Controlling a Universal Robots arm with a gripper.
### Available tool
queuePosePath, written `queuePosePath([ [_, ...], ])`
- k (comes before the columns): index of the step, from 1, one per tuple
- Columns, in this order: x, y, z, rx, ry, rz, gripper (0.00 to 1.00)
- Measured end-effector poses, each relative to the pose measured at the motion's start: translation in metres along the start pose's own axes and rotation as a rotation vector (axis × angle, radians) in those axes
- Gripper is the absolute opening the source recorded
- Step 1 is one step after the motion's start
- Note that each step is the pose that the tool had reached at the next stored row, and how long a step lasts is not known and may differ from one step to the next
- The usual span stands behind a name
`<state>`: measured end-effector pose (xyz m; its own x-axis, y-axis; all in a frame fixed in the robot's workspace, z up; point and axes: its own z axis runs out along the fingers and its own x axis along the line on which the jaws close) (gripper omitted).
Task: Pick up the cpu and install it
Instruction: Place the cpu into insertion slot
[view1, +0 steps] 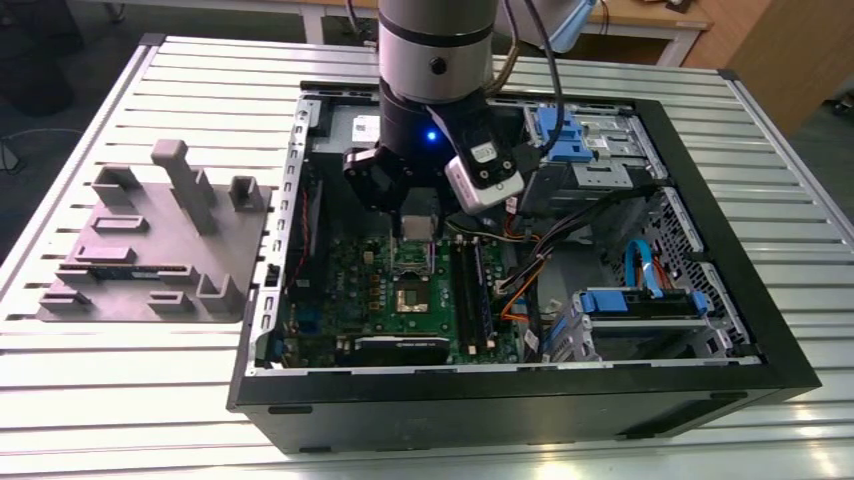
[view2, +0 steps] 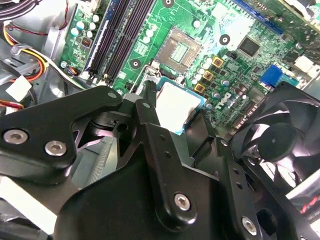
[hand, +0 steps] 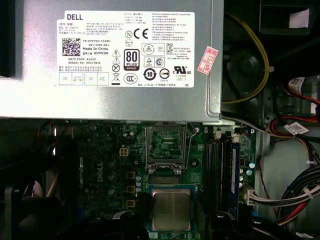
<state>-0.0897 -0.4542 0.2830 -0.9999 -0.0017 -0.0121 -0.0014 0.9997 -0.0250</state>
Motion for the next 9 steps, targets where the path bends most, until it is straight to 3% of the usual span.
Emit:
queuePosePath([
  [9,0.0002,0.0004,0.0161,0.0001,0.0012,0.0,0.47],
])
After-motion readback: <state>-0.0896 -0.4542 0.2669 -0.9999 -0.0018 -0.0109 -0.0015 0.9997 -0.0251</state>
